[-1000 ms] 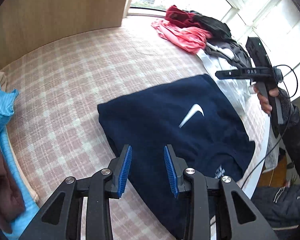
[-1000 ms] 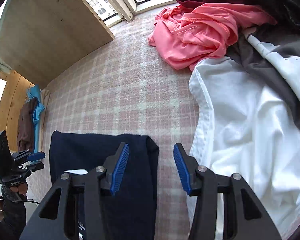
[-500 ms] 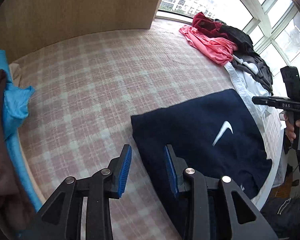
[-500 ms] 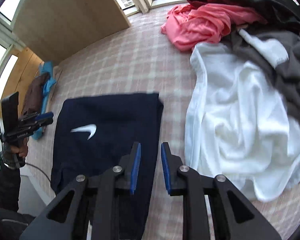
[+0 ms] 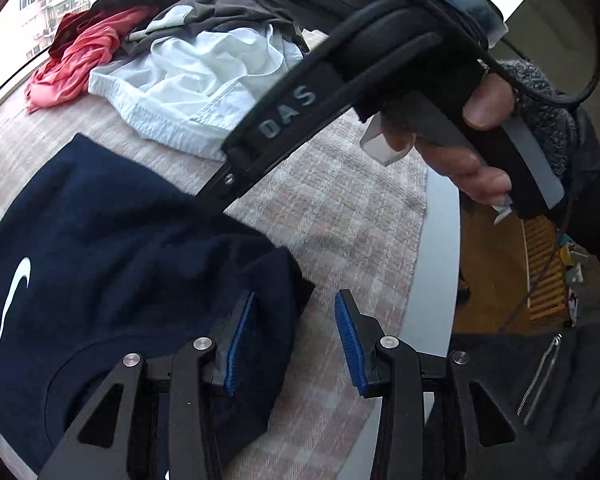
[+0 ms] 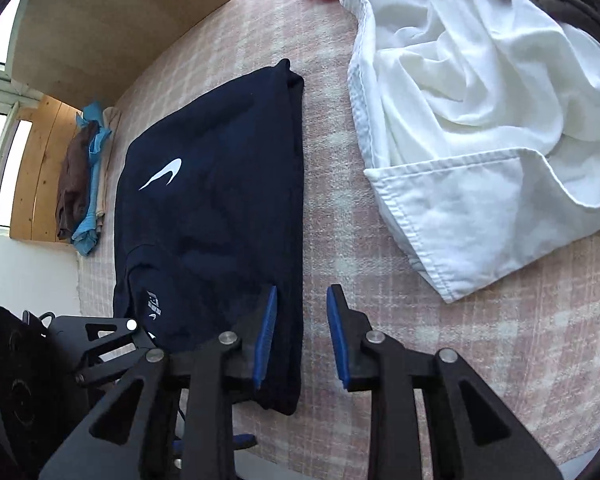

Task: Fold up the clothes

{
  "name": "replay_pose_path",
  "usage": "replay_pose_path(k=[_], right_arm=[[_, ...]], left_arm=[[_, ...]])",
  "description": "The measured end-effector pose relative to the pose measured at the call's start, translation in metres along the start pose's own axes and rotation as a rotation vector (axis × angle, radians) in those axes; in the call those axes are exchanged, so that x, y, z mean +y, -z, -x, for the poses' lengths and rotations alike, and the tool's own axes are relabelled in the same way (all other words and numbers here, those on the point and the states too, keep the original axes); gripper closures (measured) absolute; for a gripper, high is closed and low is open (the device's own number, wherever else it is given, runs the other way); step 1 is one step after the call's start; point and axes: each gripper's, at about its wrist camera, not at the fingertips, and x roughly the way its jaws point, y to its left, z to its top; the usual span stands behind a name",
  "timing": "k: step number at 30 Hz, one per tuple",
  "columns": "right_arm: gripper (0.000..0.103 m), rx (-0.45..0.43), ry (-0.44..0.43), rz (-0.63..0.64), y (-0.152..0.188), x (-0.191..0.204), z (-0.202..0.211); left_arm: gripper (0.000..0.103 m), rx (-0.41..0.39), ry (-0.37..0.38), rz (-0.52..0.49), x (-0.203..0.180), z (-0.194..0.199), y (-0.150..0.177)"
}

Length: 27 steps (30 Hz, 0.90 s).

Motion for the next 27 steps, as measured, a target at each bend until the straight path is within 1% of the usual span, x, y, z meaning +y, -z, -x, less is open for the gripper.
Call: replay_pose_path(k=[2, 4, 5, 6, 7, 8, 9, 10, 11, 13, 15, 17, 18, 19, 20, 21, 24, 25, 27], right_arm=[[0.077, -0.003, -0.007, -0.007, -0.001, -0.002, 0.0], [0.077, -0.007, -0.015, -0.011, -0.001, -0.003, 0.001], [0.077, -0.01, -0.019, -0.005, -0.001, -0.002, 0.001], [0.077, -0.013, -0.022, 0.002, -0.001, -0.001, 0.001], [0.077, -0.016, -0.021, 0.013, -0.002, 0.002, 0.001], [0.08, -0.017, -0.024, 0.031, -0.002, 0.005, 0.001], [0.09, -0.017, -0.026, 0.048, -0.002, 0.009, 0.0], [0.095, -0.007, -0.02, 0.064, -0.003, 0.011, -0.002], [0.096, -0.012, 0.002, 0.072, -0.004, 0.013, -0.003], [0.097, -0.023, 0.026, 0.065, -0.009, 0.01, -0.003], [0.097, -0.039, 0.012, 0.036, -0.011, 0.003, 0.002], [0.096, -0.062, 0.062, 0.04, -0.004, 0.002, 0.012], [0.092, -0.078, 0.083, 0.052, 0.005, 0.003, 0.019], [0.088, -0.097, 0.072, 0.055, 0.017, 0.003, 0.027], [0.079, -0.116, 0.063, 0.061, 0.03, 0.004, 0.034], [0.078, -0.139, 0.063, 0.096, 0.046, 0.008, 0.038], [0.078, -0.206, 0.069, 0.201, 0.092, 0.02, 0.049], [0.078, -0.219, 0.106, 0.239, 0.102, 0.024, 0.047], [0.078, -0.219, 0.119, 0.306, 0.114, 0.03, 0.038]], left_arm=[[0.064, -0.006, -0.043, -0.008, -0.002, -0.005, -0.005], [0.068, -0.012, -0.052, -0.01, 0.0, -0.008, -0.006], [0.072, -0.016, -0.051, -0.01, 0.001, -0.009, -0.006], [0.083, -0.014, -0.043, -0.009, 0.003, -0.01, -0.006], [0.09, -0.012, -0.036, -0.013, 0.003, -0.009, -0.006], [0.092, -0.013, -0.034, -0.024, 0.003, -0.007, -0.006], [0.095, -0.015, -0.032, -0.037, 0.002, -0.004, -0.006], [0.095, -0.016, -0.028, -0.052, 0.002, -0.001, -0.005], [0.096, -0.017, -0.025, -0.066, 0.001, 0.002, -0.005], [0.097, -0.006, -0.018, -0.098, 0.001, 0.007, -0.002], [0.098, 0.013, 0.001, -0.116, 0.002, 0.009, 0.004], [0.098, 0.016, 0.037, -0.102, 0.003, 0.01, 0.01], [0.098, 0.016, 0.057, -0.088, 0.005, 0.013, 0.011], [0.098, 0.014, 0.074, -0.074, 0.007, 0.016, 0.013], [0.098, 0.009, 0.09, -0.062, 0.009, 0.02, 0.014], [0.098, 0.002, 0.097, -0.055, 0.01, 0.027, 0.015], [0.098, -0.004, 0.068, -0.066, 0.023, 0.045, 0.012], [0.098, 0.006, 0.055, -0.078, 0.03, 0.048, 0.009], [0.097, 0.036, 0.023, -0.102, 0.043, 0.05, 0.001]])
